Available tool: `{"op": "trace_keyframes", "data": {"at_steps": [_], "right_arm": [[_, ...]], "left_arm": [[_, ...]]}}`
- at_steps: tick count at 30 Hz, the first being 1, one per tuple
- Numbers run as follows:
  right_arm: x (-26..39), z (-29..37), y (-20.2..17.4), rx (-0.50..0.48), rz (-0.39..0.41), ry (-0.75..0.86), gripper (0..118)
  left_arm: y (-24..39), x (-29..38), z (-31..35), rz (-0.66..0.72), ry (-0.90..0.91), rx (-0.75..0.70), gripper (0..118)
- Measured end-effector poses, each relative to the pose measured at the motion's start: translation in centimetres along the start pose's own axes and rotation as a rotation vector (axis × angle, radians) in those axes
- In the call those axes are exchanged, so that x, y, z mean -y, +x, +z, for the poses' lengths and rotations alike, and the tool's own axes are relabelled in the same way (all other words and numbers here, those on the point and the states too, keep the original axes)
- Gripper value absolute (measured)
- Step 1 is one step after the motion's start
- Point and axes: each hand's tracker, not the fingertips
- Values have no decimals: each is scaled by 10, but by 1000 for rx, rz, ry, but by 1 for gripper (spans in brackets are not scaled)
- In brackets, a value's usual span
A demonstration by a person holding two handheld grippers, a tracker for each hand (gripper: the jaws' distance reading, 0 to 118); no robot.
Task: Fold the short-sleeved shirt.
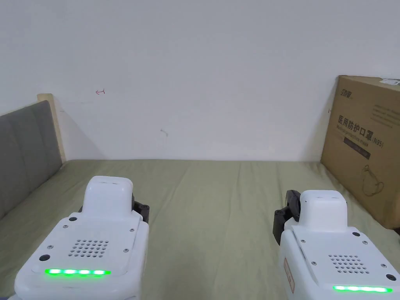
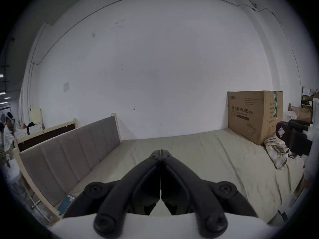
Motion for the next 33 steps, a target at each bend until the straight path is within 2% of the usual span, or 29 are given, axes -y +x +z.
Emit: {"op": "trace_keyframes", "data": {"at_steps": [2,3,4,5,6,8,9,10,12,14,18,23,29,33], "right_arm": [[-1,1,0,-5,-5,-1,4],[-1,1,0,-8,-12,0,13],[0,0,1,-6,-13,0,13],[0,1,1,-7,-13,1,16],[0,1,0,-6,-12,3,23],[0,2,0,-5,-11,4,37],[0,2,-1,-6,-12,5,48],[0,3,-1,-9,-15,7,63],[0,3,0,-11,-16,11,84],[0,2,0,-2,-6,11,91],[3,0,0,-8,-4,-3,91],[5,1,-1,-16,-13,-13,91],[7,2,0,-3,-13,-36,91],[8,1,1,11,-4,-38,91]], "left_arm": [[-2,0,3,15,17,-7,16],[-3,-1,3,22,15,1,36],[-3,-1,3,27,12,1,36],[-3,-1,3,27,4,6,41],[-3,-2,2,27,-22,18,54],[-4,0,2,40,-40,40,87],[-5,2,4,52,-37,49,97],[-4,3,5,55,-35,47,99],[-2,3,4,56,-49,36,105],[-1,6,3,39,-60,41,112],[0,8,7,37,-57,82,114],[-1,5,11,58,-34,64,114],[0,1,6,58,-128,14,114],[-3,-2,2,122,-169,88,114]]}}
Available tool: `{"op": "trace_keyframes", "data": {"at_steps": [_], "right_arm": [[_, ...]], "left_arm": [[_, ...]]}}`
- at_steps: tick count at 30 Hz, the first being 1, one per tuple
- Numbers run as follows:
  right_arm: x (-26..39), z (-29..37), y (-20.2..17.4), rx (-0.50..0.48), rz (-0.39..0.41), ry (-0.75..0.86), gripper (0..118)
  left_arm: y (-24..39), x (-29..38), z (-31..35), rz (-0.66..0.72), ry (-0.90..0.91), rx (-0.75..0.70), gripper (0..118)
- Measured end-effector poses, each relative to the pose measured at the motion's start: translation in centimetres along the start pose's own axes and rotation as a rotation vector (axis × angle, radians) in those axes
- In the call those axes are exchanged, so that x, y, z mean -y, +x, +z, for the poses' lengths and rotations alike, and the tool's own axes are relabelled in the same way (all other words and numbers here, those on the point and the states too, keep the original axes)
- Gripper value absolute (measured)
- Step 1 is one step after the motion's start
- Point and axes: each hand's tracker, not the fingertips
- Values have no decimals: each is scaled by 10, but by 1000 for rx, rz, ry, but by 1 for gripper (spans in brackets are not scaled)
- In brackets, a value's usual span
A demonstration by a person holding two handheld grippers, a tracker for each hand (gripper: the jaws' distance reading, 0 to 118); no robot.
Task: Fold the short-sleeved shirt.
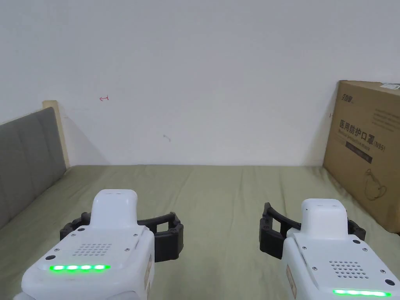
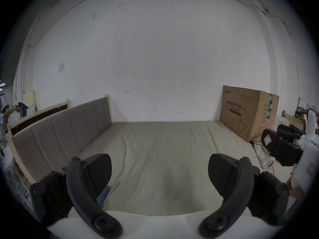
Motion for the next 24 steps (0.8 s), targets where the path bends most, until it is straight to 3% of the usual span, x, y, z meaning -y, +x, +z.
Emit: {"op": "trace_keyframes", "data": {"at_steps": [12,17,24], "right_arm": [[2,-1,1,8,14,1,91],[4,-1,1,3,11,-9,91],[3,-1,2,2,7,-7,91]], "left_arm": [[6,-1,-1,-9,19,-36,114],[12,9,2,-89,158,-116,114],[8,2,5,-43,66,-17,114]]}}
